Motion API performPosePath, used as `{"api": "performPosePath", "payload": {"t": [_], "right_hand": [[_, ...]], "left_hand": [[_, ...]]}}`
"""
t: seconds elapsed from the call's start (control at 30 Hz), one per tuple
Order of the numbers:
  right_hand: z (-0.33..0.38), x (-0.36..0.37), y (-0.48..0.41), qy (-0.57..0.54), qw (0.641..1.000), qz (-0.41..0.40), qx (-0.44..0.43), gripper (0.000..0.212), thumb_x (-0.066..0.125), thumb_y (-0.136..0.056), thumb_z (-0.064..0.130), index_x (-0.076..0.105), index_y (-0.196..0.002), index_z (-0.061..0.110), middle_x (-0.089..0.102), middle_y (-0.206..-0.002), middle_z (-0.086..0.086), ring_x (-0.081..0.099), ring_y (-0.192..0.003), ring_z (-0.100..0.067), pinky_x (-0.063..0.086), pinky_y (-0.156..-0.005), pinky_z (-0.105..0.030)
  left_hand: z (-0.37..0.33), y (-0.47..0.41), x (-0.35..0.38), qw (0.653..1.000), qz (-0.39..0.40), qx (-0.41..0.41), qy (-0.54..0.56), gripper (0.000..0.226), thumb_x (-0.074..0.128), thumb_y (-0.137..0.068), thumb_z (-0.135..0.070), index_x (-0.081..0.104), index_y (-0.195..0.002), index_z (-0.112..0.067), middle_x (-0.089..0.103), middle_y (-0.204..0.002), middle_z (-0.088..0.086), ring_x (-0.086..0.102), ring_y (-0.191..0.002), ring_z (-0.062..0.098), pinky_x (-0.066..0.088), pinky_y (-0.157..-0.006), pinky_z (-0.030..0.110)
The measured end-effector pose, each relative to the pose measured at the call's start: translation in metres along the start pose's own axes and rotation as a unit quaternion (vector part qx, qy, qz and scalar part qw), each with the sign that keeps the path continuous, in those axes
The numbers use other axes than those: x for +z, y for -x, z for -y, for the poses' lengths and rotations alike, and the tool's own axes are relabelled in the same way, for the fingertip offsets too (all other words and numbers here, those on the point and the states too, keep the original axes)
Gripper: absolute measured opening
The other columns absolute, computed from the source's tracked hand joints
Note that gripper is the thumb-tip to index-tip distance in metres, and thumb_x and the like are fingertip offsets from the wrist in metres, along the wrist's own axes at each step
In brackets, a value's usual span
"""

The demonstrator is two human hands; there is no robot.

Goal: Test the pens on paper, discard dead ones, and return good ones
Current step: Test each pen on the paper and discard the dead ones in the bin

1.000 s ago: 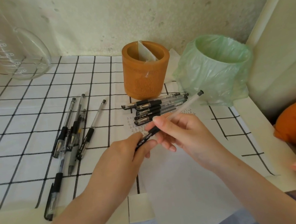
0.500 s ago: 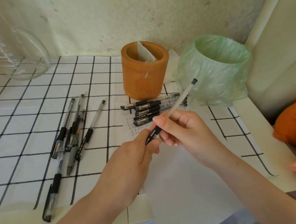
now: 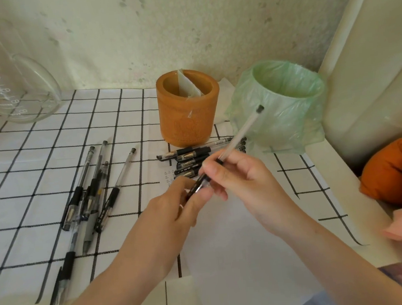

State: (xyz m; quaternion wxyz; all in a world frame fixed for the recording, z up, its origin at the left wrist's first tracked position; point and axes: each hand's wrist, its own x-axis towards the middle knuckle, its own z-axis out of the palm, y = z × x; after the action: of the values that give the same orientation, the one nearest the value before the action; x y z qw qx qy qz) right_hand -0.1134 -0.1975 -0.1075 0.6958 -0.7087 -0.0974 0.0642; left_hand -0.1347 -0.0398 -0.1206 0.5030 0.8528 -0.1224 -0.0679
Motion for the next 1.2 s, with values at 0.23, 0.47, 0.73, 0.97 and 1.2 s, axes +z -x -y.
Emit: {"api": "performPosePath", "payload": {"t": [0.23, 0.47, 0.73, 0.97, 1.2], "right_hand": [[0.055, -0.067, -0.029, 0.177, 0.946, -0.251, -0.107, 0.015, 0.049, -0.098, 0.021, 0.058, -0.089, 0.013, 0.065, -0.077, 0.0, 0.057, -0.063, -0.01, 0.045, -0.053, -0.023], [0.092, -0.12, -0.096, 0.518, 0.818, -0.252, 0.009, 0.033, 0.055, -0.094, 0.032, 0.047, -0.066, 0.015, 0.047, -0.061, -0.002, 0.046, -0.063, -0.024, 0.032, -0.052, -0.031], [0.071, -0.12, -0.084, 0.521, 0.815, -0.251, 0.031, 0.031, 0.062, -0.09, 0.031, 0.068, -0.092, 0.0, 0.07, -0.089, -0.014, 0.064, -0.088, -0.031, 0.052, -0.081, -0.045], [0.048, -0.066, -0.043, 0.379, 0.887, -0.252, -0.08, 0.013, 0.06, -0.09, 0.023, 0.069, -0.083, 0.018, 0.066, -0.073, 0.007, 0.058, -0.069, -0.004, 0.046, -0.066, -0.019], [0.003, -0.017, -0.004, 0.327, 0.939, -0.105, -0.026, 0.011, 0.063, -0.09, 0.023, 0.07, -0.081, 0.022, 0.062, -0.066, 0.005, 0.047, -0.05, 0.001, 0.031, -0.049, -0.01]], "left_hand": [[0.002, 0.005, -0.002, 0.996, -0.007, 0.011, -0.088, 0.038, 0.026, -0.074, -0.065, 0.051, -0.091, -0.041, 0.06, -0.071, -0.012, 0.053, -0.059, 0.0, 0.042, -0.054, 0.016], [-0.002, 0.001, -0.003, 0.995, -0.023, 0.04, -0.089, 0.034, 0.029, -0.08, -0.06, 0.053, -0.094, -0.04, 0.061, -0.069, -0.012, 0.054, -0.058, 0.003, 0.041, -0.052, 0.017], [-0.004, 0.004, -0.009, 0.992, -0.034, 0.04, -0.112, 0.019, 0.037, -0.089, -0.048, 0.053, -0.095, -0.04, 0.059, -0.068, -0.011, 0.054, -0.063, 0.0, 0.037, -0.052, 0.015], [-0.002, 0.004, -0.015, 0.986, -0.052, 0.024, -0.155, 0.012, 0.039, -0.093, -0.042, 0.05, -0.099, -0.041, 0.058, -0.072, -0.015, 0.054, -0.066, -0.001, 0.04, -0.054, 0.015], [0.031, 0.002, -0.025, 0.905, -0.14, 0.039, -0.401, 0.021, 0.075, -0.07, -0.011, 0.068, -0.09, -0.011, 0.065, -0.092, 0.008, 0.061, -0.086, 0.029, 0.055, -0.065, 0.041]]}}
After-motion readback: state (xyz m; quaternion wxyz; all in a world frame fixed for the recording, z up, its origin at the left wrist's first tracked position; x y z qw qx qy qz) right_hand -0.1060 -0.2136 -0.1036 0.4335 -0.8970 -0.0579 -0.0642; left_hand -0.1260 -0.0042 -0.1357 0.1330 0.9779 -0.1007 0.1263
